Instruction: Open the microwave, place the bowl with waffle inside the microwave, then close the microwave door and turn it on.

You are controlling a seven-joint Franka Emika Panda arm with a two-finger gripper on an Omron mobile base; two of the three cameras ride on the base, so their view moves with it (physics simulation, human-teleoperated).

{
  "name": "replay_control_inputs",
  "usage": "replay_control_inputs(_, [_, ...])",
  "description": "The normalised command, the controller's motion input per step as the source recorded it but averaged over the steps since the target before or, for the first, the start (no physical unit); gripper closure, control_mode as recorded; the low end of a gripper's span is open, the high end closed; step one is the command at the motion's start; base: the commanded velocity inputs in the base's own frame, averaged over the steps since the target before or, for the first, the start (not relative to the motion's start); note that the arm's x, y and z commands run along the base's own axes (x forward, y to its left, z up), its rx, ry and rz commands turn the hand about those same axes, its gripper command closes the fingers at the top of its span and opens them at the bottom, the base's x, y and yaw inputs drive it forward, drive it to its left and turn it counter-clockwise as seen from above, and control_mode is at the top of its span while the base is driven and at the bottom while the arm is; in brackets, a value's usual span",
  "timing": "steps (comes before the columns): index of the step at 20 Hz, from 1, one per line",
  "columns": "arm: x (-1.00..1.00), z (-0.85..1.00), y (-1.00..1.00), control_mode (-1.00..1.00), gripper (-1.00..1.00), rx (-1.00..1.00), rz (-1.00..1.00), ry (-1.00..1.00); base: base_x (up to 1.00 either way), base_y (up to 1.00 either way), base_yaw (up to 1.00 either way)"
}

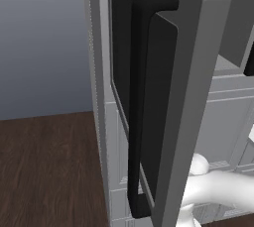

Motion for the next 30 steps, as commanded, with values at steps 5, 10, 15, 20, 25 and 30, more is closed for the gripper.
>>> replay_control_inputs(5, [0.37, -0.36, -0.48, -1.00, -1.00, 0.00, -0.01, 0.00, 0.00, 0.00, 0.00])
replay_control_inputs(10, [0.41, -0.26, -0.41, -1.00, -1.00, 0.00, -0.01, 0.01, 0.00, 0.00, 0.00])
replay_control_inputs(15, [0.38, -0.04, -0.31, -1.00, -1.00, 0.00, 0.00, 0.03, 0.00, 0.00, 0.00])
replay_control_inputs(20, [0.37, -0.21, -0.28, -1.00, -1.00, 0.00, -0.01, 0.06, 0.00, 0.00, 0.00])
replay_control_inputs(25, [0.29, -0.38, -0.20, -1.00, -1.00, 0.01, 0.00, 0.02, 0.00, 0.00, 0.00])
replay_control_inputs(30, [0.15, -0.28, -0.13, -1.00, 1.00, 0.07, 0.00, 0.05, 0.00, 0.00, 0.00])
